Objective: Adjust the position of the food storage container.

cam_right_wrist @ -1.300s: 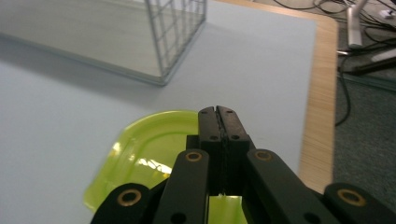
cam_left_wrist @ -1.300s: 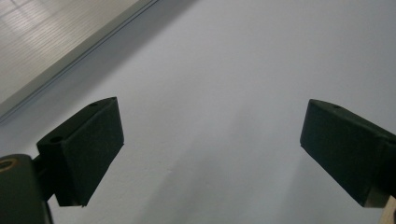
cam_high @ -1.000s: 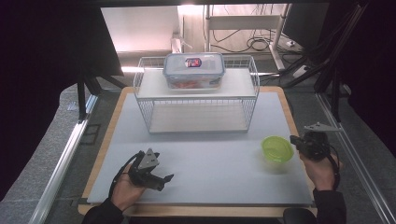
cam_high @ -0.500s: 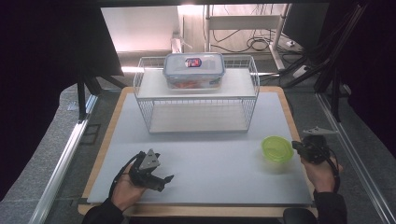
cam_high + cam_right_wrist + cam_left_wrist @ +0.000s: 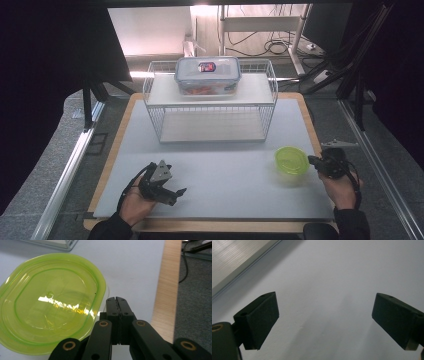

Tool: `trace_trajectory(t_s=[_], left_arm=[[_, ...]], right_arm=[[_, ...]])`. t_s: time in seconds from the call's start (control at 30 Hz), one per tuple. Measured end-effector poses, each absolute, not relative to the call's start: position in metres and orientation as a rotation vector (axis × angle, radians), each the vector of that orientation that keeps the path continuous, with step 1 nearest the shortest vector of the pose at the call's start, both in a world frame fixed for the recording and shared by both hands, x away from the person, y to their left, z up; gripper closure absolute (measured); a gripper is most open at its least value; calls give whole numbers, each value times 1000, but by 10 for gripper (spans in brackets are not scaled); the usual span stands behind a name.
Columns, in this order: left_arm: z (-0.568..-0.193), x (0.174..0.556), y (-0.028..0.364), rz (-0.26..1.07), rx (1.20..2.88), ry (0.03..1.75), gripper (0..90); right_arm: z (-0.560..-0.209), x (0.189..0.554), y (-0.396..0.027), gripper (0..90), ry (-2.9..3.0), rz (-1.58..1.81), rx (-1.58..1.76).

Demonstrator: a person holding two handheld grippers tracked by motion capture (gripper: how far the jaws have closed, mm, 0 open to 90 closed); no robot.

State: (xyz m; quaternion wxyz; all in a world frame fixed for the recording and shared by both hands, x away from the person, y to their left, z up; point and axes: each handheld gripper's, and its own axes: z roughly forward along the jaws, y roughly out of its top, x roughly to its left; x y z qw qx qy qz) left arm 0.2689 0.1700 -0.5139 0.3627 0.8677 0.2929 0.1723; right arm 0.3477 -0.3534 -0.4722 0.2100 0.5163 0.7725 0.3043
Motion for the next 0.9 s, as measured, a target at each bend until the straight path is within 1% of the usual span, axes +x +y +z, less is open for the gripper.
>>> trace_trajectory(t_s=[0.57, 0.9], left_arm=[[-515, 269, 169, 437, 2242, 750, 72], [-515, 269, 168, 432, 2248, 746, 72]], right_arm=[[-480, 346, -320, 894, 2278, 867, 1380], [-493, 349, -319, 893, 2331, 878, 1437]])
